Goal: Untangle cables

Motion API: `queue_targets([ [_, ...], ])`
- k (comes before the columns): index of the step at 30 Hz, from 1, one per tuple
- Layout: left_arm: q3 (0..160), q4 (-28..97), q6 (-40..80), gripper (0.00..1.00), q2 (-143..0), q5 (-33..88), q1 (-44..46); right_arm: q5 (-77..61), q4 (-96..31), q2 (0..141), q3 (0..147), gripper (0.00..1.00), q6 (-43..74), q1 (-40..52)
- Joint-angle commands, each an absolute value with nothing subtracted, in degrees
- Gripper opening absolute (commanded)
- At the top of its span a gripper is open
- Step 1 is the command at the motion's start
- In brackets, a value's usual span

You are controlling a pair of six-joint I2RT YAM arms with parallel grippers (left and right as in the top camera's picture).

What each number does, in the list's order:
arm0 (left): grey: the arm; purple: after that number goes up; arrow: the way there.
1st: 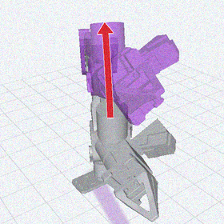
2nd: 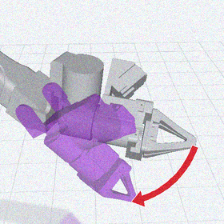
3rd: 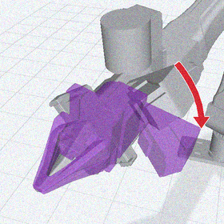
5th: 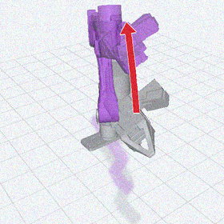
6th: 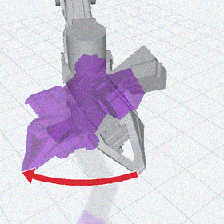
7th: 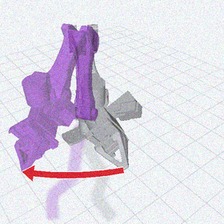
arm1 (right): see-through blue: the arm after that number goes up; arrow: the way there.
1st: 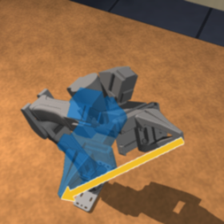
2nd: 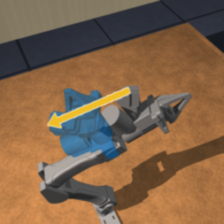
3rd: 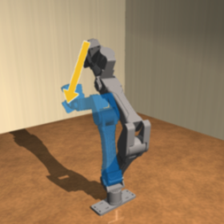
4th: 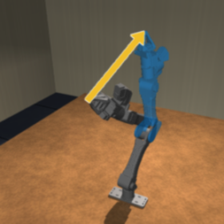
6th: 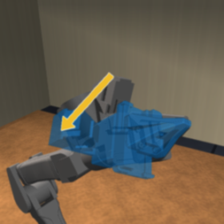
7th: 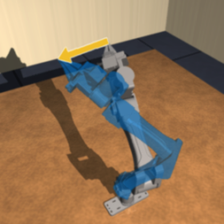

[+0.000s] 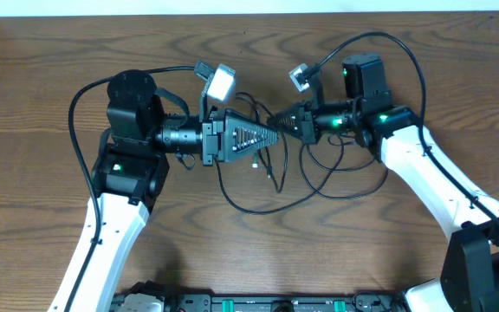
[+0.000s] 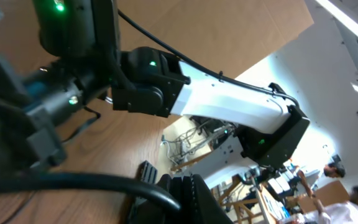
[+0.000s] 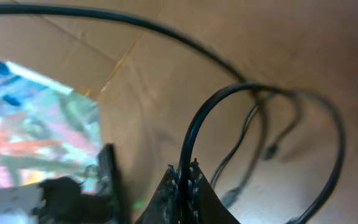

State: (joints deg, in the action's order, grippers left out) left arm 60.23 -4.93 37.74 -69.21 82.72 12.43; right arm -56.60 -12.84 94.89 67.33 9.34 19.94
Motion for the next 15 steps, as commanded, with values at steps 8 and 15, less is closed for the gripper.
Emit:
queue_targets([
  [8,61.3,-5.3,39.3,0.08,-66.5,84.3,13.0,-46.1,-8.5,95.6,67.7,0.14,7.0,25.5],
  [15,61.3,-6.2,39.3,0.08,-66.5,81.8,14.6,-43.1,-8.4,95.6,67.7,0.57,7.3,27.4],
])
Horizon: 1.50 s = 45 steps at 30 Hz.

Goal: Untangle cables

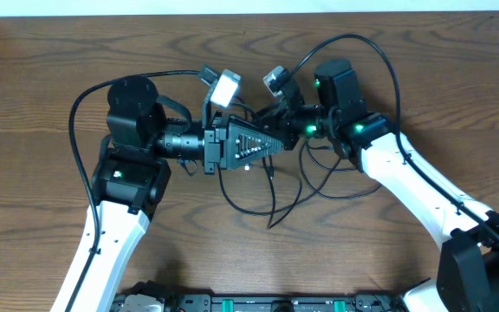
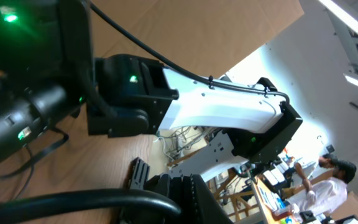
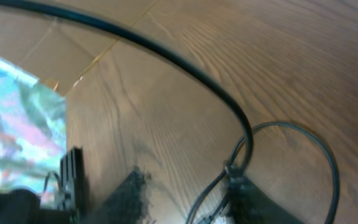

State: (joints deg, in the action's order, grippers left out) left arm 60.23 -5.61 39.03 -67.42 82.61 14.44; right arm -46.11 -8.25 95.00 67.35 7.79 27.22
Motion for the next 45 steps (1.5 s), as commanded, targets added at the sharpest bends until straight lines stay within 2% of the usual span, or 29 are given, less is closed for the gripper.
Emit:
queue_targets([
  [1,61.3,-6.6,39.3,0.08,-66.5,81.8,14.6,-42.2,-8.8,95.6,67.7,0.6,7.9,27.4],
  [7,61.3,-7.0,39.4,0.08,-66.5,81.9,14.6,-37.8,-9.6,95.6,67.7,0.83,11.9,27.5],
  [9,61.3,-7.0,40.3,0.08,-66.5,81.9,14.6,-36.0,-9.4,95.6,67.7,0.87,11.1,27.7],
  [11,61.3,-7.0,41.1,0.08,-66.5,81.9,14.6,-33.7,-9.0,95.8,67.7,0.91,10.1,28.0],
  [15,61.3,-7.0,41.2,0.08,-66.5,82.6,14.6,-30.2,-6.1,96.9,67.7,0.89,10.2,28.7],
  [21,61.3,-7.0,41.2,0.08,-66.5,84.9,14.6,-30.1,-3.3,97.9,67.7,0.64,11.4,28.7],
  [22,61.3,-7.0,41.2,0.08,-66.5,84.9,14.6,-30.1,-3.4,98.0,67.7,0.55,11.6,28.9],
  [25,61.3,-7.0,41.2,0.08,-66.5,84.9,14.6,-30.1,-4.0,98.0,67.7,0.08,11.6,29.3],
  [26,61.3,-7.0,40.9,0.08,-66.5,84.9,14.6,-30.2,-4.5,98.0,67.7,0.01,12.1,29.3],
  [34,60.8,-6.7,35.3,0.09,-66.5,84.9,14.6,-32.7,-18.2,94.7,67.7,0.01,16.3,26.7],
  [36,60.4,-6.5,34.0,0.22,-66.6,84.9,14.5,-33.2,-23.0,92.0,67.7,0.01,16.2,25.8],
  [38,60.0,-6.5,32.5,0.29,-66.7,84.9,14.5,-33.1,-27.9,88.4,67.7,0.01,15.2,25.3],
  [41,59.9,-6.5,31.4,0.47,-67.4,84.9,14.5,-31.1,-34.0,82.9,67.7,0.01,15.9,25.1],
  [45,59.9,-6.5,28.8,0.57,-69.1,84.8,14.5,-25.0,-42.3,78.4,67.7,0.01,21.4,25.4],
])
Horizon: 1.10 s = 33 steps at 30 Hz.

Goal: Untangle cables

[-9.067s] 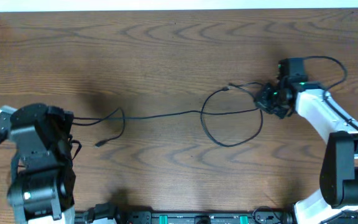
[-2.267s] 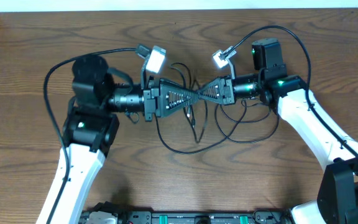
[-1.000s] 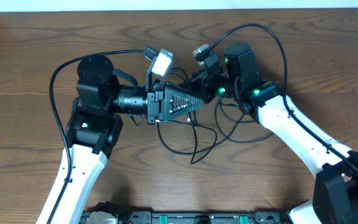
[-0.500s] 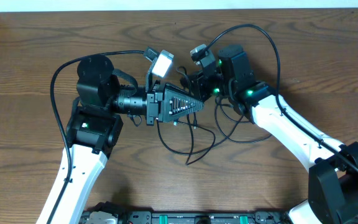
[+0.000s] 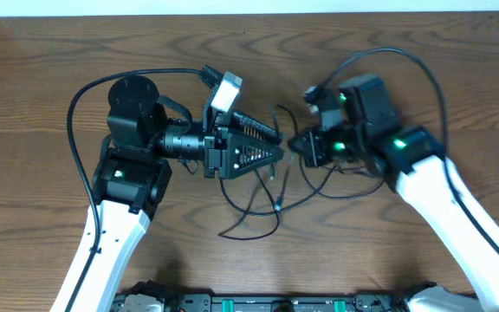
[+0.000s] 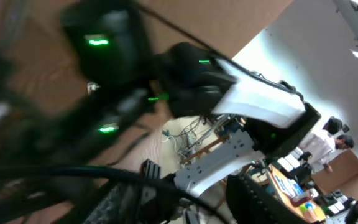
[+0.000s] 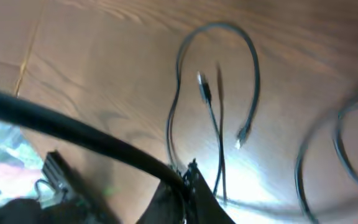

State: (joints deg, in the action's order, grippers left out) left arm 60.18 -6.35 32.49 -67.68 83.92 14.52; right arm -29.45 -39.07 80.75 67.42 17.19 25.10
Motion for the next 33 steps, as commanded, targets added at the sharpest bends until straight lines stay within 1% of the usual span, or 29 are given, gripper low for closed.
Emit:
queue_targets([
  [1,59.9,-6.5,28.1,0.59,-69.6,84.8,14.5,-24.4,-44.7,78.2,67.7,0.01,21.7,25.6],
  [3,59.9,-6.5,26.6,0.66,-71.1,84.8,14.5,-24.0,-48.3,78.5,67.7,0.01,22.6,26.0],
  [6,59.9,-3.8,22.9,0.8,-73.7,84.8,14.5,-23.6,-51.3,79.7,67.7,0.01,23.1,26.6],
  [8,59.9,1.2,18.2,0.89,-75.8,84.5,14.5,-22.8,-50.7,79.8,67.7,0.01,22.5,26.7],
  [10,59.9,10.3,13.5,0.94,-78.2,78.8,14.5,-22.4,-48.9,79.2,67.7,0.01,20.8,26.3],
  [13,59.9,25.8,8.1,0.95,-81.3,59.2,14.5,-22.4,-46.9,77.2,67.7,0.01,19.4,25.2],
  [14,59.9,29.3,7.9,0.95,-82.1,53.0,14.5,-22.4,-46.4,76.2,67.7,0.01,18.4,24.6],
  [15,59.9,31.6,8.0,0.95,-82.7,49.3,14.5,-22.4,-46.3,75.4,67.7,0.01,17.5,24.3],
  [19,60.0,31.4,8.2,0.96,-82.5,48.6,13.8,-22.4,-50.2,74.5,67.7,0.01,19.4,24.2],
  [22,60.0,30.3,8.2,0.96,-80.9,44.2,12.8,-22.4,-56.5,76.0,67.7,0.01,22.0,25.9],
  [28,60.0,31.9,15.6,0.96,-77.6,29.2,8.6,-20.7,-61.5,81.0,67.7,0.01,22.3,33.8],
  [33,60.0,35.9,16.4,0.96,-75.6,27.6,3.2,-16.8,-63.1,84.8,67.7,0.01,26.4,39.4],
])
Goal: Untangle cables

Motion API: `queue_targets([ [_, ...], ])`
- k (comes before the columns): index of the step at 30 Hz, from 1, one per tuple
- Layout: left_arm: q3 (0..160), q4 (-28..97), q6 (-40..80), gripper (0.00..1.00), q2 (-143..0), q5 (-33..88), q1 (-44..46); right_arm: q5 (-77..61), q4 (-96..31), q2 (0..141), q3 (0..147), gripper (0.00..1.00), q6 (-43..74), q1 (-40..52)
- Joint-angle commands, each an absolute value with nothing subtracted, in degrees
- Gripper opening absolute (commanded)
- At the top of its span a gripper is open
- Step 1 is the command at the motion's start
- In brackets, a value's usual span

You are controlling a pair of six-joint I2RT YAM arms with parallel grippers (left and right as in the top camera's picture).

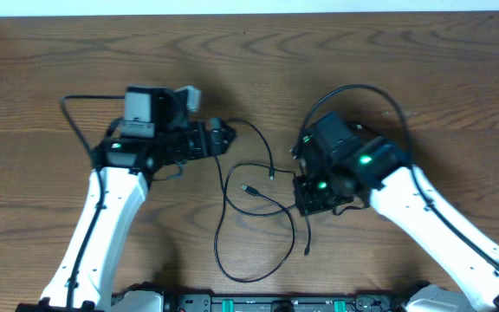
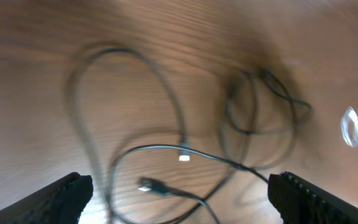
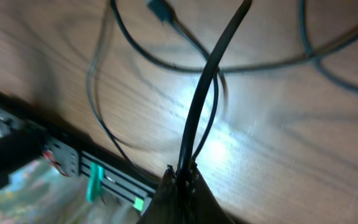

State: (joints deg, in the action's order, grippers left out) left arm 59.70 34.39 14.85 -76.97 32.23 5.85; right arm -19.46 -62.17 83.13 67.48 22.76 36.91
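Observation:
Thin black cables lie in loose loops on the wooden table point(image 1: 42, 61), between the two arms. One plug point(image 1: 248, 187) rests mid-table, and the left wrist view shows that plug point(image 2: 148, 185) below a small white connector point(image 2: 183, 157). My left gripper point(image 1: 223, 137) hovers at the loops' left edge. It is open point(image 2: 179, 208) with nothing between its fingers. My right gripper point(image 1: 306, 198) is shut on a thicker black cable point(image 3: 210, 81), which runs up and away from its tips point(image 3: 184, 177). More cable crosses under it.
A dark equipment rail point(image 1: 258, 303) with green parts runs along the table's front edge and shows close under the right wrist as the rail point(image 3: 98, 168). A further tangle of loops point(image 2: 260, 106) lies beyond the left gripper.
My left gripper has moved back to the left and now looks down at the table, open and empty. My right gripper has moved toward the front edge, still shut on its cable. The cables lie more spread out.
Both grippers were shut on cables, tips nearly touching over the tangle. Then the right was open, close beside the left. Later the right was shut on a cable and the left open. Now the arms stand apart and the loops lie looser.

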Motion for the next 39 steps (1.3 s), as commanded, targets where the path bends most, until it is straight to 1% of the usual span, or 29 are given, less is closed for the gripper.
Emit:
queue_targets([
  [1,60.0,36.9,16.4,0.96,-75.4,27.6,2.2,-16.4,-63.9,85.8,67.7,0.01,27.1,40.2],
  [5,60.0,40.5,16.4,0.96,-75.2,27.6,-1.0,-16.6,-65.8,90.0,67.6,0.01,29.3,43.5],
  [10,60.0,42.3,16.4,0.96,-75.2,27.6,-2.0,-16.6,-65.3,93.4,67.6,0.01,29.3,46.3],
  [13,60.0,42.8,16.4,0.96,-75.2,27.6,-2.0,-13.5,-65.1,95.8,67.5,0.06,30.3,47.3],
  [15,60.0,42.9,16.4,0.96,-75.2,27.6,-2.0,-10.4,-65.0,98.0,67.0,0.07,32.5,47.5],
  [18,60.0,42.9,16.4,0.96,-75.2,27.6,-2.0,-9.6,-63.3,101.3,65.9,0.08,33.2,47.5],
  [20,60.0,42.9,16.4,0.96,-75.2,27.6,-2.0,-11.1,-61.3,103.7,65.3,0.13,33.2,47.6],
  [24,60.0,42.9,16.4,0.96,-75.2,27.6,-2.0,-12.6,-59.5,108.0,65.1,0.31,33.8,48.6],
  [27,60.0,42.9,16.4,0.96,-75.2,27.6,-2.0,-12.6,-59.0,110.8,65.1,0.4,34.7,49.0],
  [29,60.0,42.9,16.4,0.96,-75.2,27.6,-2.0,-12.6,-58.5,112.3,65.1,0.38,34.9,49.1],
  [30,60.0,42.9,16.4,0.96,-75.2,27.6,-2.0,-12.6,-58.2,112.8,65.1,0.33,35.3,49.1],
  [31,60.0,42.9,16.4,0.96,-75.2,27.6,-2.0,-12.6,-57.9,113.3,65.1,0.22,35.6,49.1],
  [32,60.0,42.9,16.4,0.96,-75.2,27.6,-2.0,-12.6,-57.6,113.6,65.1,0.01,35.8,49.1],
  [36,60.0,42.9,16.4,0.96,-75.2,27.6,-2.0,-12.4,-56.2,113.0,65.3,0.01,37.9,48.8],
  [39,60.0,43.2,16.4,0.96,-75.2,27.6,-2.0,-11.8,-57.6,110.5,66.9,0.01,37.2,47.7],
])
